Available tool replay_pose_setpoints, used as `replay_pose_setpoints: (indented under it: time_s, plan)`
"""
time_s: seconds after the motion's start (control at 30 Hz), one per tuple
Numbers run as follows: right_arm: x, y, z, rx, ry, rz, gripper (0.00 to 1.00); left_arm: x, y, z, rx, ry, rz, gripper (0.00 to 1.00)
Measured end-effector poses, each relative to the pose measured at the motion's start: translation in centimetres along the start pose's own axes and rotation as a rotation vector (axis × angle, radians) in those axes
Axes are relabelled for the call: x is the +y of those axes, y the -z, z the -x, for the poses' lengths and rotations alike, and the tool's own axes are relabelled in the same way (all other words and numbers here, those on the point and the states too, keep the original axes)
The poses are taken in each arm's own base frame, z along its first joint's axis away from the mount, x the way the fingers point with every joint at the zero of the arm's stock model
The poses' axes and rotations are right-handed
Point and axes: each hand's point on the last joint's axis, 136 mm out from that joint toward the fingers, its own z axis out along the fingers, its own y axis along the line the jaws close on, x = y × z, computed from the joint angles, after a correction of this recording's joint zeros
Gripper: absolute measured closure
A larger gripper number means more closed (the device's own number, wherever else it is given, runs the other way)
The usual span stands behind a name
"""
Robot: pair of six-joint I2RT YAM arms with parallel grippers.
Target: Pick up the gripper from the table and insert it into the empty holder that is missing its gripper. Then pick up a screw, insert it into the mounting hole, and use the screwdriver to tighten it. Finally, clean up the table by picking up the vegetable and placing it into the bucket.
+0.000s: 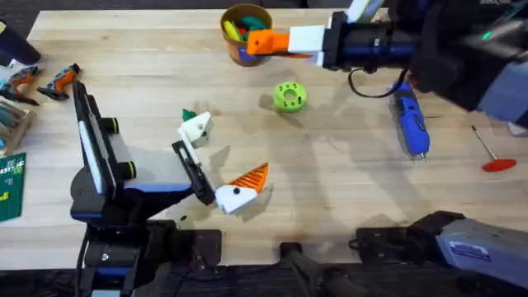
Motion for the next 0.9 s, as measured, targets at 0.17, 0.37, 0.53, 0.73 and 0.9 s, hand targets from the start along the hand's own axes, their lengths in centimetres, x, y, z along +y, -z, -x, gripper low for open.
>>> replay_pose_setpoints:
  time_s: [0.17, 0.37, 0.53, 0.73, 0.9]
  plan:
    - [0.4, 0.5, -0.4, -0.047, -0.068, 0.189, 0.987, 0.0, 0.0, 0.0, 0.0, 0.0, 0.0, 0.014]
    - [0.2, 0.8, -2.0, 0.009, -0.177, 0.354, 0.987, 0.0, 0.0, 0.0, 0.0, 0.0, 0.0, 0.014]
    - [0.7, 0.1, -3.1, 0.102, -0.218, 0.489, 0.987, 0.0, 0.0, 0.0, 0.0, 0.0, 0.0, 0.014]
    - [0.7, -0.1, -4.7, 0.227, -0.277, 0.582, 0.987, 0.0, 0.0, 0.0, 0.0, 0.0, 0.0, 0.016]
    - [0.9, 0.3, -6.4, 0.341, -0.318, 0.616, 0.988, 0.0, 0.0, 0.0, 0.0, 0.0, 0.0, 0.015]
